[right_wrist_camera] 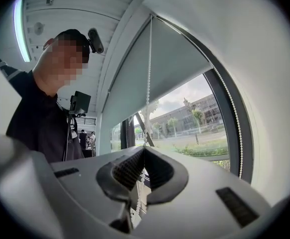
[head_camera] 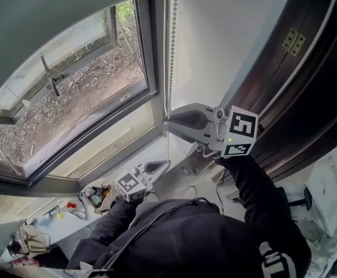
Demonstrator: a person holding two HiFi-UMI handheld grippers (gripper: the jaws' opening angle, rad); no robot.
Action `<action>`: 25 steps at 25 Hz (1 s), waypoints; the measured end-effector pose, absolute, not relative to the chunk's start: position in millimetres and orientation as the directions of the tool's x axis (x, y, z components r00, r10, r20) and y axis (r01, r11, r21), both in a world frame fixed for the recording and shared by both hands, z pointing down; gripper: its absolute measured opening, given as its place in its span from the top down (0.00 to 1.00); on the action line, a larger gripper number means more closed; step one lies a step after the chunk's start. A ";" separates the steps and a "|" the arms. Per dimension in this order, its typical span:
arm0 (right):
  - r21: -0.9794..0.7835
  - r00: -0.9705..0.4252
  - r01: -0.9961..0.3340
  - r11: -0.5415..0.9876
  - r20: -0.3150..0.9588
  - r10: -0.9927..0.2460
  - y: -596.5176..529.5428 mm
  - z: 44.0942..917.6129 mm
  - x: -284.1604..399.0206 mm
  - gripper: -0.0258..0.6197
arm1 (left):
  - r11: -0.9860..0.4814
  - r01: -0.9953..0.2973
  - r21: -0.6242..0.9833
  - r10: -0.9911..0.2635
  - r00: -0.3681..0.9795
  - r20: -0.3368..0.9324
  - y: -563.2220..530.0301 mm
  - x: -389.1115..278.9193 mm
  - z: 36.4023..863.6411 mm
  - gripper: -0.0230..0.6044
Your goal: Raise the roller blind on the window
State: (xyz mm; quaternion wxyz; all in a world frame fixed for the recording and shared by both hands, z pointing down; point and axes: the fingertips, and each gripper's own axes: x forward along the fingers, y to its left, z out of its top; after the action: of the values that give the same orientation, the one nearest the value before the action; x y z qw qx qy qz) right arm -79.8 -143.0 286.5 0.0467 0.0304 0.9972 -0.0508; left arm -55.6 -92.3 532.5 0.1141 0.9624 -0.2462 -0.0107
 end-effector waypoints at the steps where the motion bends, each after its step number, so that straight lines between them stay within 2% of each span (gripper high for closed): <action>1: -0.094 -0.994 0.063 0.994 -0.097 0.054 -142.7 286.5 -80.1 0.95 | -0.851 -0.477 0.220 -0.481 0.876 0.038 -90.4 -56.8 532.6 0.95; 4: -0.062 -0.995 0.046 0.997 -0.090 0.041 -143.1 286.8 -81.7 0.95 | -0.828 -0.511 0.231 -0.518 0.855 0.036 -92.7 -66.0 526.9 0.95; 10: -0.081 -0.993 0.053 0.995 -0.109 0.044 -145.9 290.1 -80.7 0.95 | -0.788 -0.545 0.287 -0.582 0.811 -0.061 -115.2 -101.7 474.4 0.75; 16: -0.058 -0.998 0.016 0.998 -0.065 0.013 -149.7 311.7 -78.2 0.95 | -0.819 -0.544 0.185 -0.569 0.813 -0.127 -131.1 -118.9 408.4 0.73; 20: -0.114 -1.000 0.019 0.993 0.015 0.021 -145.7 367.1 -87.7 0.95 | -0.848 -0.519 0.112 -0.531 0.824 -0.199 -136.2 -113.2 358.6 0.73; 25: -0.209 -0.989 0.047 0.977 0.127 0.075 -120.4 450.9 -99.6 0.95 | -0.866 -0.494 0.080 -0.500 0.847 -0.183 -142.5 -94.9 340.9 0.73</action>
State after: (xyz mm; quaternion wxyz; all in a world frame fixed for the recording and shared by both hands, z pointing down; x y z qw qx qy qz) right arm -99.6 -120.4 450.9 -0.0671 0.0307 0.9919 -0.1034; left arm -94.9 -142.5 340.9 0.0151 0.9608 -0.2586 -0.0991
